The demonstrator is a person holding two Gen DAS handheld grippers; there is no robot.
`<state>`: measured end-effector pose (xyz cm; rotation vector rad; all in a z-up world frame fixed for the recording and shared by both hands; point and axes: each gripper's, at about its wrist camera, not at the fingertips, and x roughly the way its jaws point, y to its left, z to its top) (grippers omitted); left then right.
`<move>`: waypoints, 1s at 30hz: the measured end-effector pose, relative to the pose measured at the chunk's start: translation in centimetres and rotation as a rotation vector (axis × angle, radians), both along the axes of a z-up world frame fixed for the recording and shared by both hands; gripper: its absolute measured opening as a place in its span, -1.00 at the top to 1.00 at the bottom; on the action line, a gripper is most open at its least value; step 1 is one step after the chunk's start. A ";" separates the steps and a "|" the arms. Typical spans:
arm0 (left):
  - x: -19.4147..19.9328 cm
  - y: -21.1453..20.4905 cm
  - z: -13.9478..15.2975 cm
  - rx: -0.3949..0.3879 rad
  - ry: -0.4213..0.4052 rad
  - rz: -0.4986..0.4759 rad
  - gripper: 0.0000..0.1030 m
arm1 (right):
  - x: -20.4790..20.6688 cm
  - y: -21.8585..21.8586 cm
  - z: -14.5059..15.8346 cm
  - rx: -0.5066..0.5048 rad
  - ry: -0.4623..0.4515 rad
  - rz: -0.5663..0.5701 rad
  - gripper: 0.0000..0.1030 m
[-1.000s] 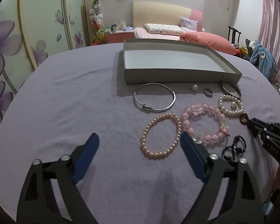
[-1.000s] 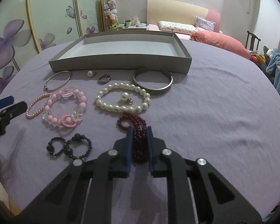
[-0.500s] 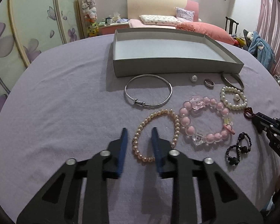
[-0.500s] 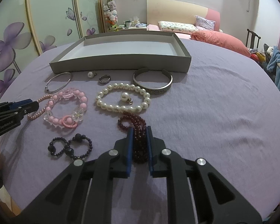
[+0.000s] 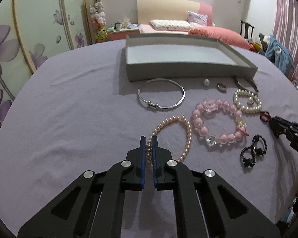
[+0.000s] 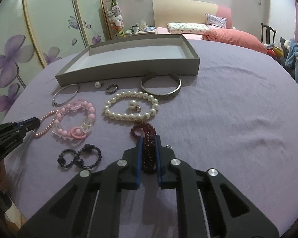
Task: Organize jewelry
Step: 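Carry both bracelets into the grey tray and open both tools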
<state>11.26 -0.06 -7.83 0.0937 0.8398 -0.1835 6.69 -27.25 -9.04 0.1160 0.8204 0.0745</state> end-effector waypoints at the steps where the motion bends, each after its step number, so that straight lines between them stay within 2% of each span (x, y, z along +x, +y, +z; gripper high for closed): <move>1: -0.1 0.2 0.3 -0.009 -0.011 0.006 0.88 | -0.1 -0.1 0.3 0.010 -0.010 -0.001 0.80; 11: -1.6 1.0 2.8 -0.103 -0.136 0.026 0.88 | -1.0 0.1 3.0 0.054 -0.103 -0.001 0.82; 21: -2.9 0.2 4.4 -0.101 -0.259 0.022 0.88 | -1.8 0.8 5.3 0.093 -0.200 0.015 0.82; 30: -3.5 -0.9 5.6 -0.098 -0.329 0.021 0.88 | -2.4 2.0 7.7 0.105 -0.318 0.037 0.82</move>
